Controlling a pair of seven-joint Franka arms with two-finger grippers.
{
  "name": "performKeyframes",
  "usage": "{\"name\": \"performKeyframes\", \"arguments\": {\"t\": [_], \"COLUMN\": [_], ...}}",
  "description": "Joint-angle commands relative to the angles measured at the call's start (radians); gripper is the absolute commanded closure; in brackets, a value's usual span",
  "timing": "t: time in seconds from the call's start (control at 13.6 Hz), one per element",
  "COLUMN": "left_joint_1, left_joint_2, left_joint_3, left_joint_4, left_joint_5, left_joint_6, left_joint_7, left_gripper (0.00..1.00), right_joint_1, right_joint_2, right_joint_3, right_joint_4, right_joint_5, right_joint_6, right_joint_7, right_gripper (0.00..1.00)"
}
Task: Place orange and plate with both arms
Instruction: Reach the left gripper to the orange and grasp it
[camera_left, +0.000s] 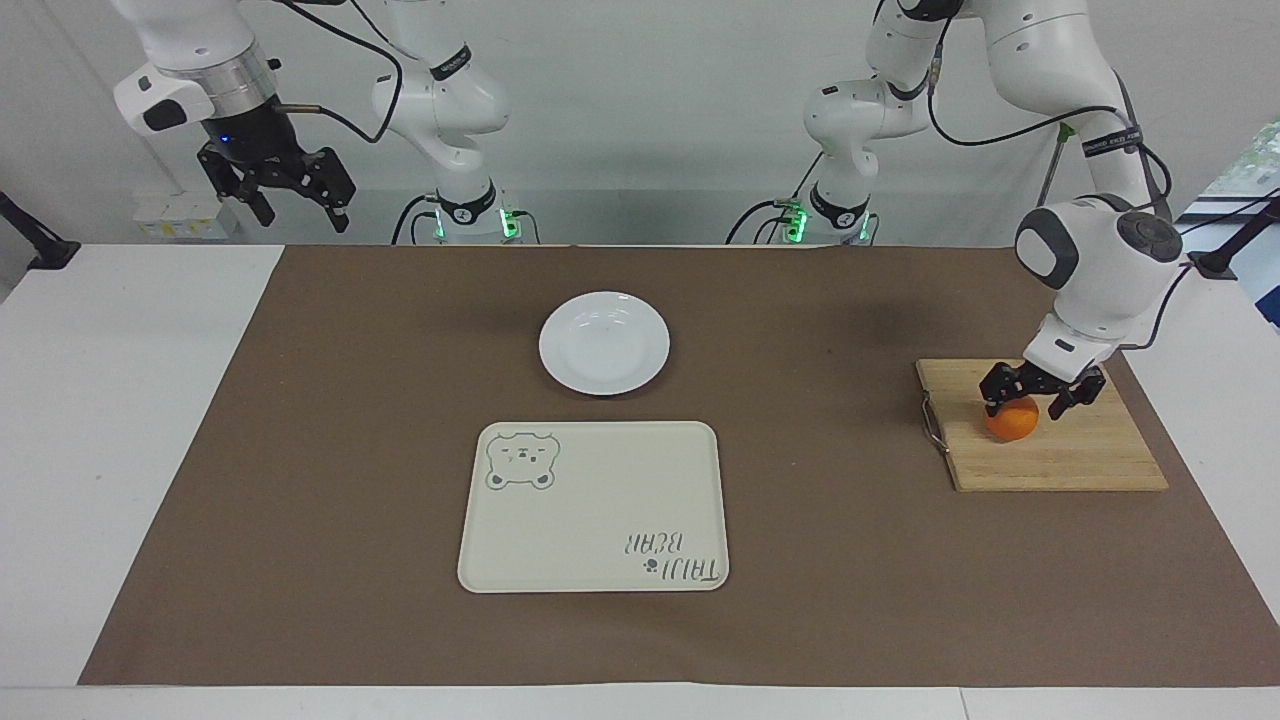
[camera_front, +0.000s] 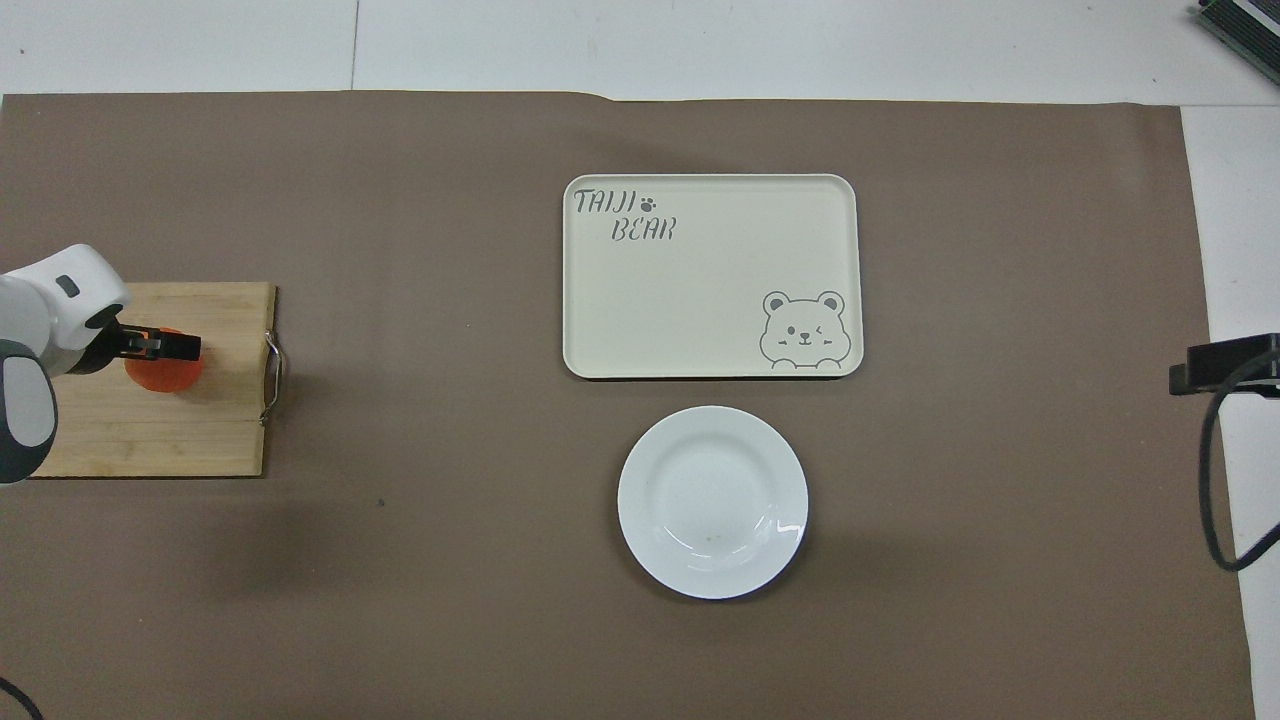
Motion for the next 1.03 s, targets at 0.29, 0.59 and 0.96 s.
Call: {"name": "performKeyframes", "arguments": {"t": [0.29, 0.59, 0.96], "left_joint_1": [0.004, 0.013, -0.089], "left_joint_2": [-0.008, -0.002, 0.016], "left_joint_3": [-0.007, -0.004, -0.008], "left_joint_4": [-0.043, -0.029, 0.087], "left_joint_5": [-0.009, -0.009, -0.009], "left_joint_6": [0.047, 0.050, 0.041], "left_joint_7": [0.023, 0.114, 0.083], "left_gripper": [0.28, 0.97, 1.00], "right_joint_1": [-0.010, -0.010, -0.010], "right_joint_2": [-0.012, -0.012, -0.012], "right_joint_3": [0.008, 0.008, 0.008], "right_joint_4": [-0.003, -0.003, -0.003], "right_joint_5": [-0.004, -0.006, -0.004], "right_joint_6": [-0.008, -0.009, -0.007], "right_joint_7": [-0.019, -0.019, -0.019], "right_gripper": [0.00, 0.00, 0.00]}}
